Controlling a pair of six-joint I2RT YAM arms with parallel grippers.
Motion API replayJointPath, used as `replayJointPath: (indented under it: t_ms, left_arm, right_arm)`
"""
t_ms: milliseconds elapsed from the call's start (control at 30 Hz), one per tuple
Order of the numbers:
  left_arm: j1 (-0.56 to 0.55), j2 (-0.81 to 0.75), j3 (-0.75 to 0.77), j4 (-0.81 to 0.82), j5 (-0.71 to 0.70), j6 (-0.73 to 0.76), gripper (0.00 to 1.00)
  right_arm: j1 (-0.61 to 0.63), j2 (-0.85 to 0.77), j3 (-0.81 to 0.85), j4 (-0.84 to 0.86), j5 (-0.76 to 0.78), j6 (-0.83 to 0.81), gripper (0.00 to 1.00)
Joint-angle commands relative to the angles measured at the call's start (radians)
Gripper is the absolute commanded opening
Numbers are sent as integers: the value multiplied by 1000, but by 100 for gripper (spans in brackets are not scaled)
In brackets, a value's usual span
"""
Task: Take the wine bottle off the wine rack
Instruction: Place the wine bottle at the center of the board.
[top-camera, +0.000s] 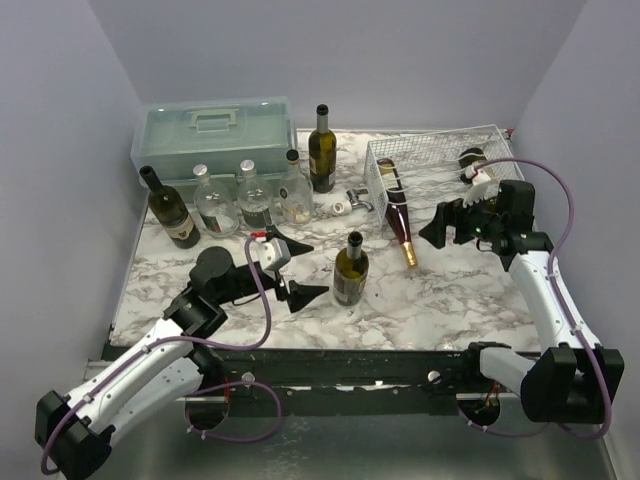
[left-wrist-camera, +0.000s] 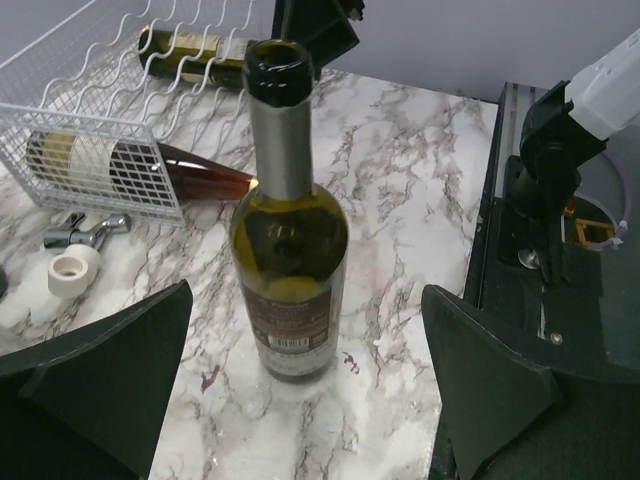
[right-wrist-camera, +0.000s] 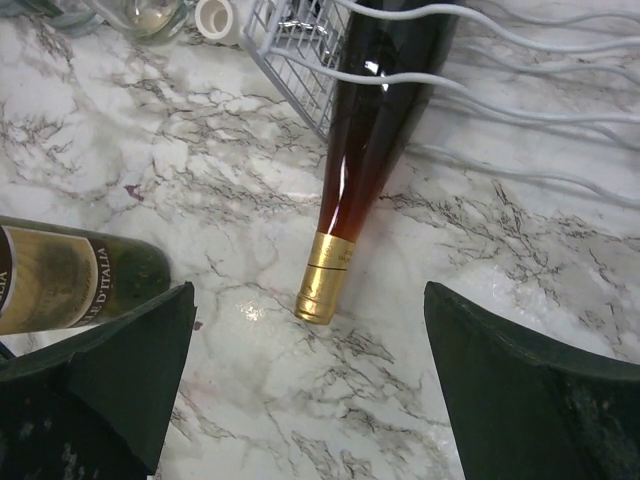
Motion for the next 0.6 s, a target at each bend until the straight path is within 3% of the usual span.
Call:
replayJointPath:
  t_ms: [0,267,567]
  left_arm:
    - [-112,42,-33,172,-145,65,99]
    - [-294,153,-104,464,-460,114,99]
    - [-370,333,-82,697,-614,43,99]
  right_arm:
    - [-32,-49,-95,129,-84,20,100]
    - [-32,-97,-86,112,-93,8,100]
    - [-32,-120,-91,104,-89,-4,99]
